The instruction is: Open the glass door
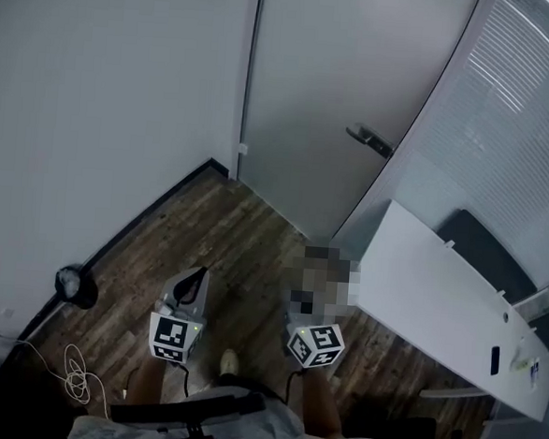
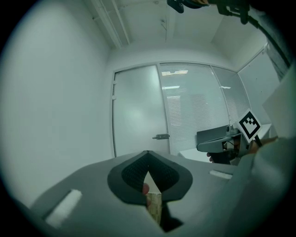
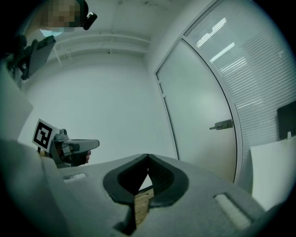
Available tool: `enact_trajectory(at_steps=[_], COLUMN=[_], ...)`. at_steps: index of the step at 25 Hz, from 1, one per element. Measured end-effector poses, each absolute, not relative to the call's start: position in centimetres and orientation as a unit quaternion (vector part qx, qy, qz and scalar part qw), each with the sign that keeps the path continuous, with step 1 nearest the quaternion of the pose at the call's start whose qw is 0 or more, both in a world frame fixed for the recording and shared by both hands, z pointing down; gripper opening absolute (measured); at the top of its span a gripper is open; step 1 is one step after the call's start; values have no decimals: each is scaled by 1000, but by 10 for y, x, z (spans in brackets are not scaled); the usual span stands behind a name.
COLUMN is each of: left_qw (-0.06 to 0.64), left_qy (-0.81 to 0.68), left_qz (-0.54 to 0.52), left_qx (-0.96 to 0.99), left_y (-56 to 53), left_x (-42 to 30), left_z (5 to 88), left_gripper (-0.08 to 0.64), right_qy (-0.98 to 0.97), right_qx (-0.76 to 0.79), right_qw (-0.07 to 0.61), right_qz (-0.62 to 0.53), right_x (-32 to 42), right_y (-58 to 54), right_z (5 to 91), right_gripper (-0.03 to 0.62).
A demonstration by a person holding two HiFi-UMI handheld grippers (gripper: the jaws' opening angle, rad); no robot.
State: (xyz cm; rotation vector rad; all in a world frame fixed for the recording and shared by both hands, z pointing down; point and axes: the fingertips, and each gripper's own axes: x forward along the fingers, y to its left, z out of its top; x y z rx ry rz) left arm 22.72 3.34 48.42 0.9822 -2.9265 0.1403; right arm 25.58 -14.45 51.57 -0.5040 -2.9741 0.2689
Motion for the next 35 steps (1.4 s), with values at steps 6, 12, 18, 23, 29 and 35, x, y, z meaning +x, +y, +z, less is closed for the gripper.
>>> enact_trajectory(at_steps=[6,12,18,23,29,35], left_qw=[22,29,35,38,36,26], left_qy=[-941,-937,-926,-913,-889,-852], left_qz=[55,54,52,53,54,68], left_qx=[333,345,372,403,453,519], left_y=[15,1,-21,-39,-69,-113], left_x=[176,139,90,37,-36,-99], left_z=[483,489,497,500,489,481], left_gripper=[3,3,3,3,3,3], right_qy=[-982,-984,-987,-989,-992,-992], right_qx=[-155,-136,-113,-81,-28,39], right_qw=[61,67,73,76,71,59], right_qz=[88,89,91,94,98,103], right_x=[210,179,143,105,52,6], right_y=[-160,-173,-187,-199,-221,-249], right_z=[517,521,527,529,519,512], right_gripper=[2,2,2,2,2,2])
